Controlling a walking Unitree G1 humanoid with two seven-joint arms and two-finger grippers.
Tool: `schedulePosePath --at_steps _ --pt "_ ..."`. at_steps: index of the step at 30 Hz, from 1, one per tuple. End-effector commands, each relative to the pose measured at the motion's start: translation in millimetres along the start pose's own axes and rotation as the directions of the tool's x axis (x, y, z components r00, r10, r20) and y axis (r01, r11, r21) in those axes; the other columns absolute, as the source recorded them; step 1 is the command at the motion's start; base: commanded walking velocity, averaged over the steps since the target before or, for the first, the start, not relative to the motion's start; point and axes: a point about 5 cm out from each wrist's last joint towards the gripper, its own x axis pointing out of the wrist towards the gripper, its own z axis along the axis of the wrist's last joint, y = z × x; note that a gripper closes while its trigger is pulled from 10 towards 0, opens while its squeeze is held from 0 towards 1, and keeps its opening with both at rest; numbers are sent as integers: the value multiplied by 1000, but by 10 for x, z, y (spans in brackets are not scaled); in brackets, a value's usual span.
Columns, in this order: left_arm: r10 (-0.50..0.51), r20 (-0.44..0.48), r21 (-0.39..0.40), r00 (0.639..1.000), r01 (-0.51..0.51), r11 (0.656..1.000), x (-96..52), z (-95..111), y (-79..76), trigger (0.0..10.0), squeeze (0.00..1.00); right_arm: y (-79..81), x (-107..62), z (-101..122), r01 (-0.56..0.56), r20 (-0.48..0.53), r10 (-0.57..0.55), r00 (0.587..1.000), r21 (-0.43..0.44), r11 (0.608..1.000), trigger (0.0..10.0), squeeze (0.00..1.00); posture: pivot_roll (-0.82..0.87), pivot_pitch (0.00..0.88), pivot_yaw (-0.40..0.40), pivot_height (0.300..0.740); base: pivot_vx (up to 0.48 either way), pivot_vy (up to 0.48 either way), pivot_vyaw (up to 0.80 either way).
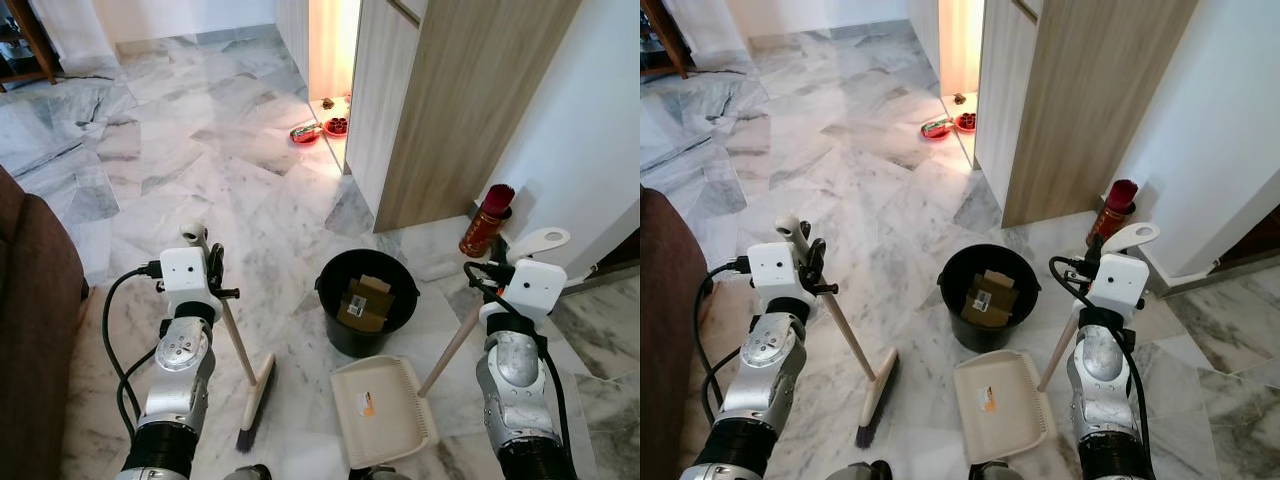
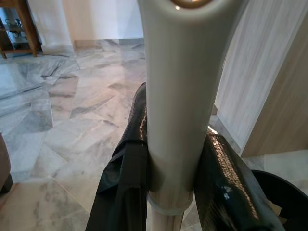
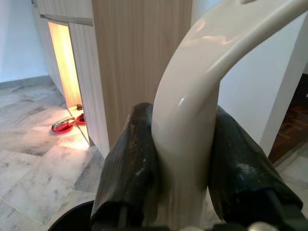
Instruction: Sweep floor
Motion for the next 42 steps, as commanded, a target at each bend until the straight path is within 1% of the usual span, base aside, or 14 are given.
schedulePosePath --at_steps 1,7,11,12,17,25,33,42 --pt "-6 42 6 999 5 1000 15 58 -21 10000 0 -4 1 39 5 28 -5 1000 14 1000 10000 0 -10 83 -9 740 0 0 0" --pt "-12 41 2 999 12 1000 21 53 -40 10000 0 2 5 47 5 33 -6 999 15 1000 10000 0 -15 71 -7 740 0 0 0" --pt "-15 43 0 999 15 1000 45 72 -48 10000 0 6 28 69 8 39 -9 999 17 1000 10000 0 -13 88 0 740 0 0 0" --pt "-15 47 2 999 15 1000 55 85 -49 10000 0 4 37 81 9 44 -10 999 18 1000 10000 0 -8 103 2 740 0 0 0" --pt "-6 57 4 998 6 1000 68 110 -39 10000 0 -20 45 83 14 44 -14 999 19 1000 10000 0 10 131 -6 740 0 0 0" --pt "8 62 6 998 -8 1000 77 120 -16 10000 0 12 68 89 4 41 -5 999 21 1000 10000 0 16 149 -12 740 0 0 0" --pt "16 60 8 998 -16 1000 75 110 -13 10000 0 10 93 99 0 41 -1 999 19 1000 10000 0 20 162 -18 740 0 0 0" --pt "15 68 14 998 -16 1000 83 130 -6 10000 0 16 80 85 1 37 -2 999 21 1000 10000 0 21 169 -15 740 -255 0 0"
